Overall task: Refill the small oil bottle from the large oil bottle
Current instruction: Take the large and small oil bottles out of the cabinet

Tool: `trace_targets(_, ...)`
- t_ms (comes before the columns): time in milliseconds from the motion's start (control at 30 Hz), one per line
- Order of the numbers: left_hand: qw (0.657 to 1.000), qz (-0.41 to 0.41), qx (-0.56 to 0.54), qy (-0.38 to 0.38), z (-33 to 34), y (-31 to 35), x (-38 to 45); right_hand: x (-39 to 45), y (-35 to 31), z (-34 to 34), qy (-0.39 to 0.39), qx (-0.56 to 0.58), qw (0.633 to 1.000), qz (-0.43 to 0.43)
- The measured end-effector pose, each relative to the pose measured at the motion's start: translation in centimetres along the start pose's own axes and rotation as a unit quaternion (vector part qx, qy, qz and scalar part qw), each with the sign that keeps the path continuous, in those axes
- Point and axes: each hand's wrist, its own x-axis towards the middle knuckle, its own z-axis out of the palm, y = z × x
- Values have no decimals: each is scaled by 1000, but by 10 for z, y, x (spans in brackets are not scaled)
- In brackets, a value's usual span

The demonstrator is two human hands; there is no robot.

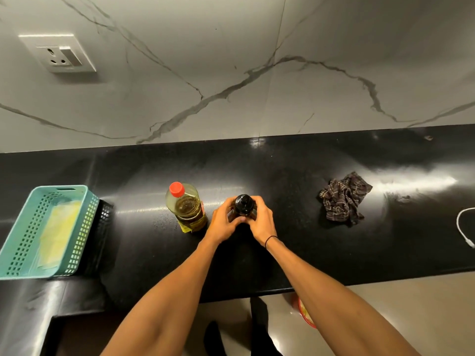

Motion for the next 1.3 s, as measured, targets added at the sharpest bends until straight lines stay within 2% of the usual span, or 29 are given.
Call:
trace_targets(367, 999, -18, 45, 16, 1, 9, -6, -8, -6, -5, -13, -67, 998, -15)
trace_targets(500, 996, 33, 43, 73, -7, 20, -18, -13, -20, -21, 8, -108, 994, -33)
trace_targets(667, 977, 138, 29, 157, -18, 52, -41, -26, -52, -37, 85, -150, 980, -95)
trace_targets(867, 955, 227, -5, 192, -40, 107, -64, -51, -105, -46, 125, -140, 968, -166)
trace_targets(1100, 930, 265, -60, 246, -87, 153, -106, -93, -162, -48, 168, -89, 951, -244)
trace_targets(1300, 908, 252, -99, 320, -115, 164, -169, -133, -199, -53, 168, -79, 934, -305)
